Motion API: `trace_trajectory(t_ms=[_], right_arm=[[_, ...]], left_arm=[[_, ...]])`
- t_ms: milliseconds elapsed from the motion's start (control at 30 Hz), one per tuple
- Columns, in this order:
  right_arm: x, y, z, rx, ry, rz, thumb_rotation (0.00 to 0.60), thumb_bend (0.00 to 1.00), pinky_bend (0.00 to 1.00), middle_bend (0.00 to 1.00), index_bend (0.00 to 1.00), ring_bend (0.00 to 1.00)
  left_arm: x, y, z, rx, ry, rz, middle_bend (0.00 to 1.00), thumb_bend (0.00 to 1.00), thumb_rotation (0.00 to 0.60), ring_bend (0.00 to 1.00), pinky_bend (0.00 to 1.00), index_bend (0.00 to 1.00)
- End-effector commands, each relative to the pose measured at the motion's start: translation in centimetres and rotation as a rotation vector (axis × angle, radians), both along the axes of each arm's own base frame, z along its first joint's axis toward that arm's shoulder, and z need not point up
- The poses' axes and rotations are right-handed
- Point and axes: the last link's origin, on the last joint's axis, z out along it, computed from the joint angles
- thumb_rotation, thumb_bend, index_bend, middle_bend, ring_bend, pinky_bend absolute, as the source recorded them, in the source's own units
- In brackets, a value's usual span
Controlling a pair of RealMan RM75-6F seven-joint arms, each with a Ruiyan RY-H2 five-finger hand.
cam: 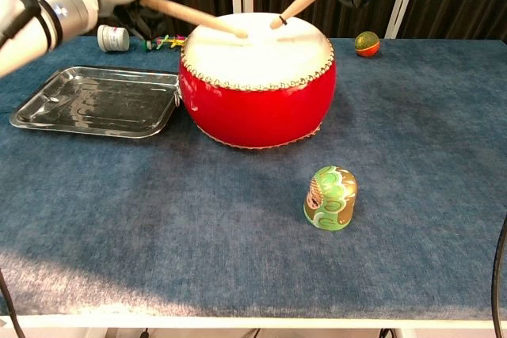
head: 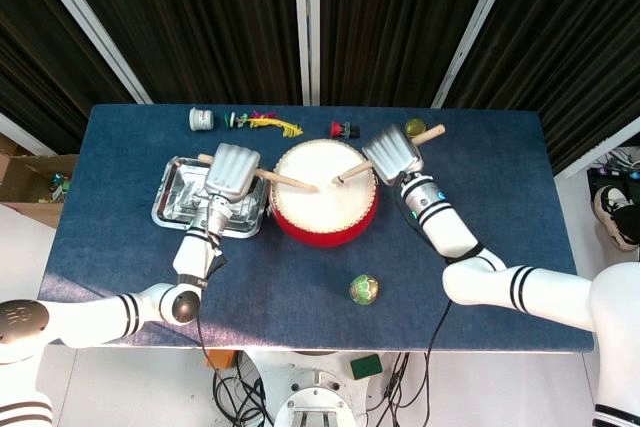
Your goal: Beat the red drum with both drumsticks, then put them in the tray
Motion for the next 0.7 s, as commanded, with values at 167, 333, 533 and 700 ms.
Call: trace_trajectory(t_ms=[167,333,533,700], right_arm=[[-0.4,-0.1,0.1,0.011,-0.033,-0.018,0.6,0.82,0.98,1.0,1.0,0.98],[-2.5,-0.2,-3.4,0.055,0.102,-0.04,0.6,0.82,0.98,1.0,1.0,0.98],[-1.2,-0.3,-1.9,0.006,0.008,-0.016,0.6,0.82,0.98,1.0,1.0,0.98],[-0.3,-0.2,1.0,-0.039,-0.073,0.006,0.6,0.82,0.98,1.0,1.0,0.98]], left_arm=[[0.3,0.2,1.8,0.051,-0.049,-0.005,1.0,0.49,0.6,1.0,1.0,1.0],[1.0,-0.1,4.2,0.093,-0.091,-0.03,1.0,0.49,0.6,1.0,1.0,1.0],[0.3,-0.2,1.1,0.013,-0.032,0.01,1.0,0.49,0.6,1.0,1.0,1.0],[-0.4,0.0,-0.9,-0.015,0.006,0.038,1.0,0.49,0.6,1.0,1.0,1.0]])
